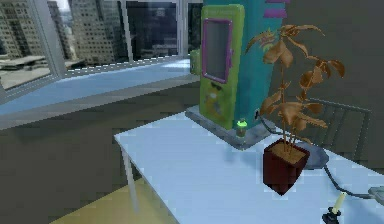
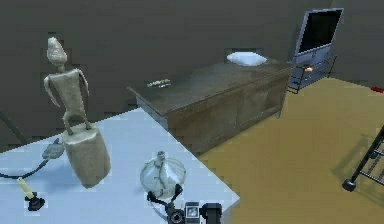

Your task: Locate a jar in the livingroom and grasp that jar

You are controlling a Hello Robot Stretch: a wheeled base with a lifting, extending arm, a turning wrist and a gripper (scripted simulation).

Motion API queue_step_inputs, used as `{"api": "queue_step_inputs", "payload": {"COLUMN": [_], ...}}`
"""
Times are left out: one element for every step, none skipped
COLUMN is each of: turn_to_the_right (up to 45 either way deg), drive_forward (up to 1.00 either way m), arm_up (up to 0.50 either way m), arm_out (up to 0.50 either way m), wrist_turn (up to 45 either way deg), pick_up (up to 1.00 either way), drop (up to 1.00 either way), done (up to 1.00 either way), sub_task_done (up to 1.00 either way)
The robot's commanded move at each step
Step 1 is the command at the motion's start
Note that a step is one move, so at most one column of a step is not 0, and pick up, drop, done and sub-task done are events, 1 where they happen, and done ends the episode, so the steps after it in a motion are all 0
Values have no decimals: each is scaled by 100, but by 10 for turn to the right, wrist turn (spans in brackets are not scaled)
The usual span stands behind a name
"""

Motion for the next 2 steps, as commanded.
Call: {"api": "queue_step_inputs", "payload": {"turn_to_the_right": [0,0], "drive_forward": [0,0], "arm_up": [0,10], "arm_out": [0,0], "wrist_turn": [0,0], "pick_up": [100,0], "drop": [0,0], "done": [0,0], "sub_task_done": [0,0]}}
